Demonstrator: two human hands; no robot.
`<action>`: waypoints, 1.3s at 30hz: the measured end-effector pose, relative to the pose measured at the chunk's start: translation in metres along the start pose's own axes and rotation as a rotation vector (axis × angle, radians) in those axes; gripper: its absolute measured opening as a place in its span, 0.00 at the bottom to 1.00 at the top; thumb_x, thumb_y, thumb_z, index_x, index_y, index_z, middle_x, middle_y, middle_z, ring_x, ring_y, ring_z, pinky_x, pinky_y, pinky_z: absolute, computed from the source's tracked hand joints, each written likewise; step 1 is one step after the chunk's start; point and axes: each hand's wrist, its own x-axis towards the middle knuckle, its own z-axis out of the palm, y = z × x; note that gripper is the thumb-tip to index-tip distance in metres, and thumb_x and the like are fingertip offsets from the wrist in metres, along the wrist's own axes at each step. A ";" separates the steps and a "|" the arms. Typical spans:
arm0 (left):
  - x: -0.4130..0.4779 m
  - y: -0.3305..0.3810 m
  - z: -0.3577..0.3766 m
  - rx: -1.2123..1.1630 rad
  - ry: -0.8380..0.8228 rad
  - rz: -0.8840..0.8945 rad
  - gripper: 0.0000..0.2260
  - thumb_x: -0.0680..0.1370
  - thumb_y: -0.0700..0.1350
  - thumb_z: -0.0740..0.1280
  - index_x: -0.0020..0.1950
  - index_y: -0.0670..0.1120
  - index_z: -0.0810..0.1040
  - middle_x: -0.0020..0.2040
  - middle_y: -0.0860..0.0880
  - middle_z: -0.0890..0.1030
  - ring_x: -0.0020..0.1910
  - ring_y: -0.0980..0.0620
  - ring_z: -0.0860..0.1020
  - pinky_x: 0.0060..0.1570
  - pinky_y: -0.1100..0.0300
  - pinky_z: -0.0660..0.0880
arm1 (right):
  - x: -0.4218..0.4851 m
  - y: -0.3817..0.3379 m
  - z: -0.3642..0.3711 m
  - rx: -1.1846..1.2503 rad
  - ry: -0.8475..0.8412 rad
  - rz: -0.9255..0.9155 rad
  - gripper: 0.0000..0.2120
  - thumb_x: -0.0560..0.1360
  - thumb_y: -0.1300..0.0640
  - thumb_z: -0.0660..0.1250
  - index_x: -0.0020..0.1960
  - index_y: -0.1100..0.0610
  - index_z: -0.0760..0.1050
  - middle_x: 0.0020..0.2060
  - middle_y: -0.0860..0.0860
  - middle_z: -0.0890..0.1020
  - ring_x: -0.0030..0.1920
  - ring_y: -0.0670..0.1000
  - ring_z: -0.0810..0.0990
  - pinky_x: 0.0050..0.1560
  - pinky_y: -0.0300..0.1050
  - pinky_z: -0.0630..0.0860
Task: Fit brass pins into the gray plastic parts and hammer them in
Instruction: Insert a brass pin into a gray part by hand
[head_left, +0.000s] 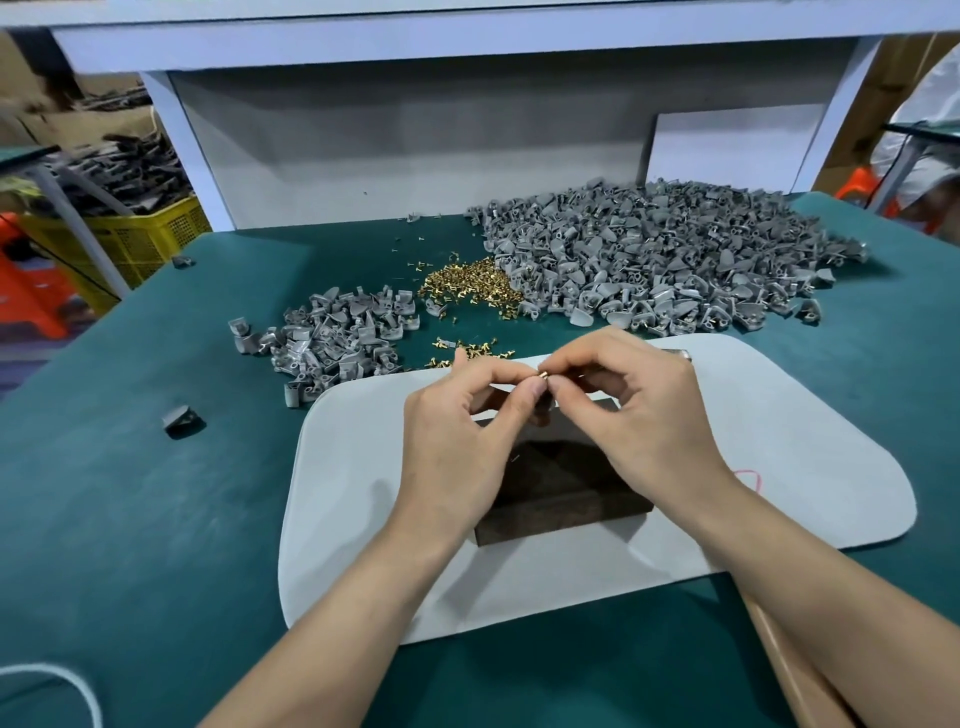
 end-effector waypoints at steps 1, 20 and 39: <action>0.001 0.000 -0.001 -0.004 -0.002 0.000 0.03 0.75 0.40 0.70 0.43 0.47 0.82 0.36 0.52 0.83 0.34 0.58 0.81 0.40 0.67 0.75 | 0.000 0.000 0.000 0.021 -0.013 0.016 0.08 0.70 0.60 0.69 0.44 0.47 0.79 0.40 0.40 0.80 0.43 0.47 0.81 0.46 0.46 0.80; 0.008 0.003 -0.007 -0.171 -0.098 -0.186 0.13 0.74 0.36 0.70 0.54 0.51 0.81 0.49 0.51 0.84 0.50 0.53 0.82 0.56 0.58 0.77 | 0.000 0.002 0.000 0.048 -0.019 0.124 0.02 0.68 0.56 0.68 0.39 0.49 0.78 0.37 0.45 0.82 0.40 0.49 0.82 0.43 0.56 0.79; 0.005 0.003 -0.004 -0.124 0.018 -0.165 0.05 0.73 0.41 0.71 0.46 0.50 0.84 0.39 0.55 0.84 0.31 0.62 0.75 0.35 0.66 0.71 | -0.005 -0.002 0.008 0.115 -0.045 0.143 0.04 0.67 0.60 0.68 0.37 0.52 0.74 0.37 0.50 0.81 0.40 0.54 0.82 0.43 0.59 0.78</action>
